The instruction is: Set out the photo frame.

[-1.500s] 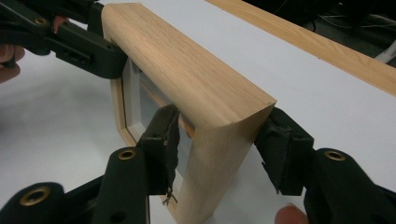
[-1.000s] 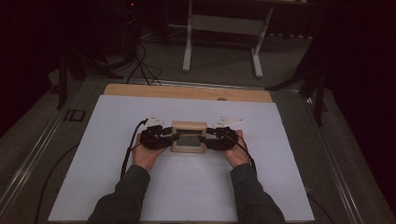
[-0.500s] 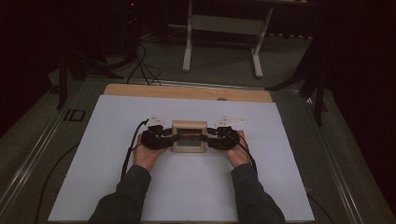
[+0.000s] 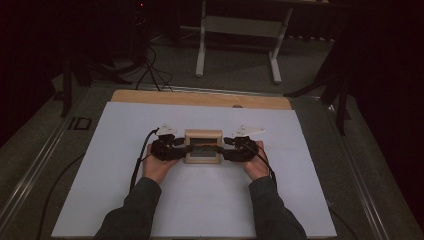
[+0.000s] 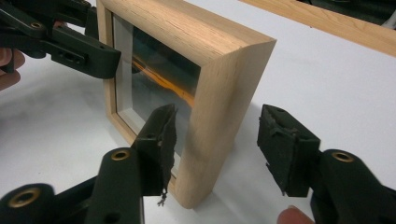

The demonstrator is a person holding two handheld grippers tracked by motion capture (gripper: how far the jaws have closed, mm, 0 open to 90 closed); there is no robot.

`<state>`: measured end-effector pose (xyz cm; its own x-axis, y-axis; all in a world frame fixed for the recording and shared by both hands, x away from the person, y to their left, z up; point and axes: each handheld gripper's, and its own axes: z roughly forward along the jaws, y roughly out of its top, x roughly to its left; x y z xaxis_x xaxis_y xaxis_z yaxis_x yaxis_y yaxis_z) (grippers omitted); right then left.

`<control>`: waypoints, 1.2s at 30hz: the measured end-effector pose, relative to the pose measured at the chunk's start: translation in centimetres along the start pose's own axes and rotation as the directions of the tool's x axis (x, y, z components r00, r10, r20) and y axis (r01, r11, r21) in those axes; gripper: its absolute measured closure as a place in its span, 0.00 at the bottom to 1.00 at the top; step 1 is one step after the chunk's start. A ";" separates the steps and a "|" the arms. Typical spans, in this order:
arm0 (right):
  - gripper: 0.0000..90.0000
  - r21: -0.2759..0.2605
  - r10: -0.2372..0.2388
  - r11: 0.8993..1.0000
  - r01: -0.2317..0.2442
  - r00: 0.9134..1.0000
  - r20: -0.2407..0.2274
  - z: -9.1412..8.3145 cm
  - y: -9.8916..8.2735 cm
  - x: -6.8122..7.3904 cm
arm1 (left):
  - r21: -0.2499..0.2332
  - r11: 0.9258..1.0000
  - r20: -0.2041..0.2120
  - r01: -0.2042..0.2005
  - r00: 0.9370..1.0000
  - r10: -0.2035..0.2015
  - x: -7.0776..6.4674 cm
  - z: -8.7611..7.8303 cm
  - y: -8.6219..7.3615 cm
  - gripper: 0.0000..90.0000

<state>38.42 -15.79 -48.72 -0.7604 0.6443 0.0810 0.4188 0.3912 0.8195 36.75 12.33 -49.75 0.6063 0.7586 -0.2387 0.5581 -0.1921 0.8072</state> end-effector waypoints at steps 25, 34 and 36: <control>0.31 -0.068 0.002 0.998 0.000 1.000 0.025 -5.3 -1.2 0.3 | -0.060 0.995 -0.087 -0.084 0.993 0.078 0.1 -6.0 -1.5 0.36; 0.28 -0.080 0.001 0.997 0.004 0.998 0.055 -7.5 -2.5 0.2 | -0.072 0.991 -0.111 -0.111 0.989 0.102 0.3 -8.3 -2.9 0.35; 0.28 -0.079 0.003 0.997 0.002 0.998 0.060 -7.9 -3.0 0.1 | -0.075 0.991 -0.118 -0.112 0.988 0.103 0.4 -8.8 -3.3 0.35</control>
<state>33.14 -22.07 -46.67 -0.7279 0.6839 0.0492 0.3768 0.3390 0.8620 30.21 18.78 -47.72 0.5893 0.8031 -0.0885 0.4425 -0.2291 0.8670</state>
